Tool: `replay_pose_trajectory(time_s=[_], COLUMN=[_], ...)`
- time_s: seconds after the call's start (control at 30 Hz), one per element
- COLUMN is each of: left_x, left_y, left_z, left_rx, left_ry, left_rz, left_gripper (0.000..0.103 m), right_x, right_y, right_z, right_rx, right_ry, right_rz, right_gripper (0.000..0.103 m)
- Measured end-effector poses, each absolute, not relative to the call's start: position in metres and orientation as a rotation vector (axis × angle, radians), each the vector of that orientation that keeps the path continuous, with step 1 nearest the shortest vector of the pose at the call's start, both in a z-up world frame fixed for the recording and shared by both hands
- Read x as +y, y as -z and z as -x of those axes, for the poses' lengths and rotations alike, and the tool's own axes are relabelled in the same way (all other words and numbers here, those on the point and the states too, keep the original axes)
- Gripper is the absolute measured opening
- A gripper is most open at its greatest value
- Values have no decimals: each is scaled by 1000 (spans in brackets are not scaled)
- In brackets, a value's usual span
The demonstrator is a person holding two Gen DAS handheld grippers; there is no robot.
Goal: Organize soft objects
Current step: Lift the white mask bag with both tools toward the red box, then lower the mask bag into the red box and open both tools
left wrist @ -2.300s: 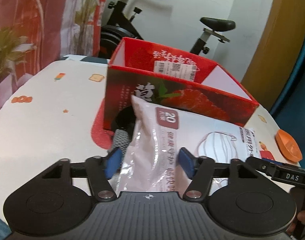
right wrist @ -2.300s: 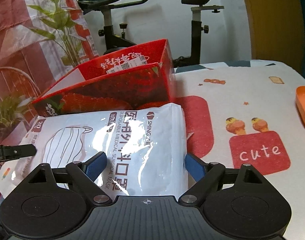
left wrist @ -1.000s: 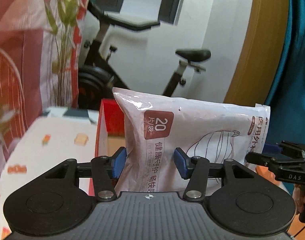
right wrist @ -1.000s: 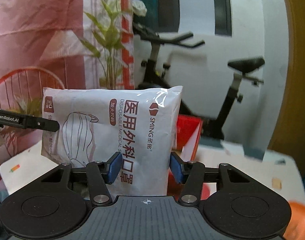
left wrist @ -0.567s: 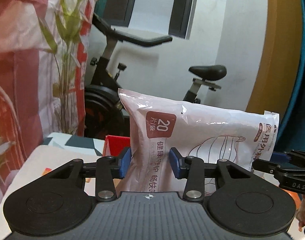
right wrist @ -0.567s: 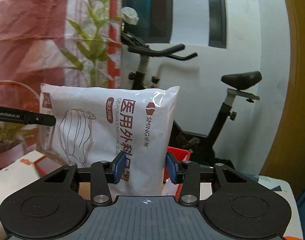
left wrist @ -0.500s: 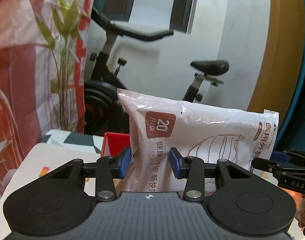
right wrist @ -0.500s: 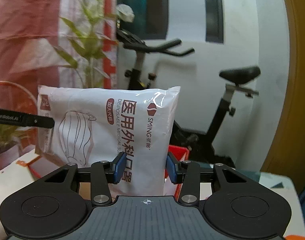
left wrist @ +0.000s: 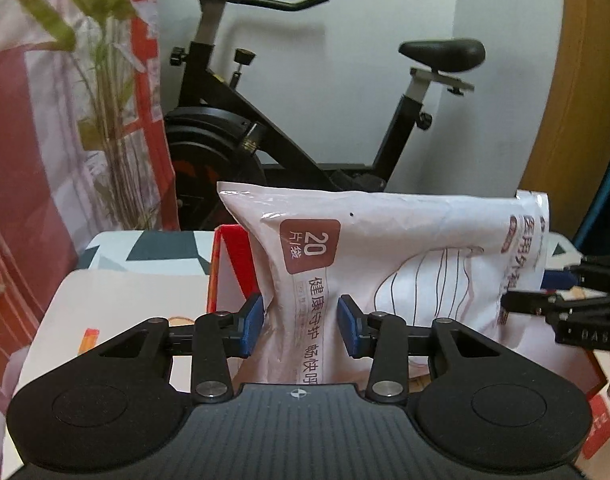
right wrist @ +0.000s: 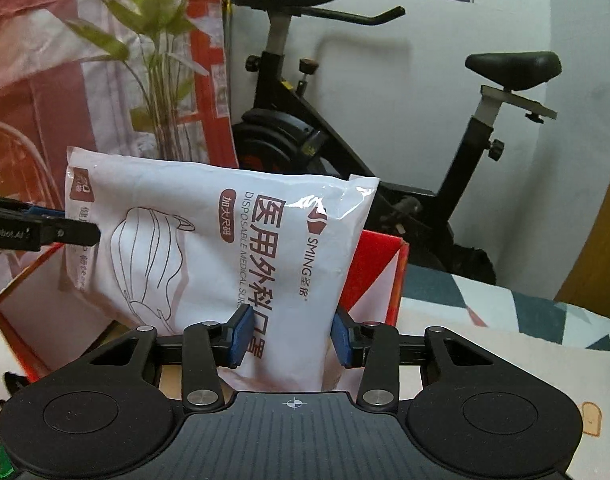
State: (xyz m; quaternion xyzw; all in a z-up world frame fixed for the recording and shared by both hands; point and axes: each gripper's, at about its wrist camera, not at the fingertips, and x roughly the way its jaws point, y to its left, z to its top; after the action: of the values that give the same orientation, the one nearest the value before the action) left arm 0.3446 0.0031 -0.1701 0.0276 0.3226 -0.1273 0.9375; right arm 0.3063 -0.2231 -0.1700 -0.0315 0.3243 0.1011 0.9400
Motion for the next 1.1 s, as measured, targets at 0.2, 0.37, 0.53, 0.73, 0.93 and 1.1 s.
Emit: replay_pose_trajectory(time_s=[0.2,0.37,0.53,0.73,0.93,1.1], left_x=[3,1,9,10,0,-10], left_y=[177,186,184,181,178,172], left_z=[-369,-380,-384,-383,-376,-377], left_rx=[702,745,751,725,686,676], left_ry=[263,259,268,261,257,326], left_rz=[-54,-72,-56,-59,-100,-66], left_gripper=[36,36,38,37,19,19], right_x=[-229,-229,-231,-228,-220,-219], right_y=[176,181,177,171,173,165], right_z=[-322,-327,-330,-334,-343,-353], right_rx=[681,703,717,716,736,731], right_ry=[-209,-213,-214,-227,-230,-227], right_rz=[81,109,128,152,155,152], right_gripper=[35,37,41,31,21,15])
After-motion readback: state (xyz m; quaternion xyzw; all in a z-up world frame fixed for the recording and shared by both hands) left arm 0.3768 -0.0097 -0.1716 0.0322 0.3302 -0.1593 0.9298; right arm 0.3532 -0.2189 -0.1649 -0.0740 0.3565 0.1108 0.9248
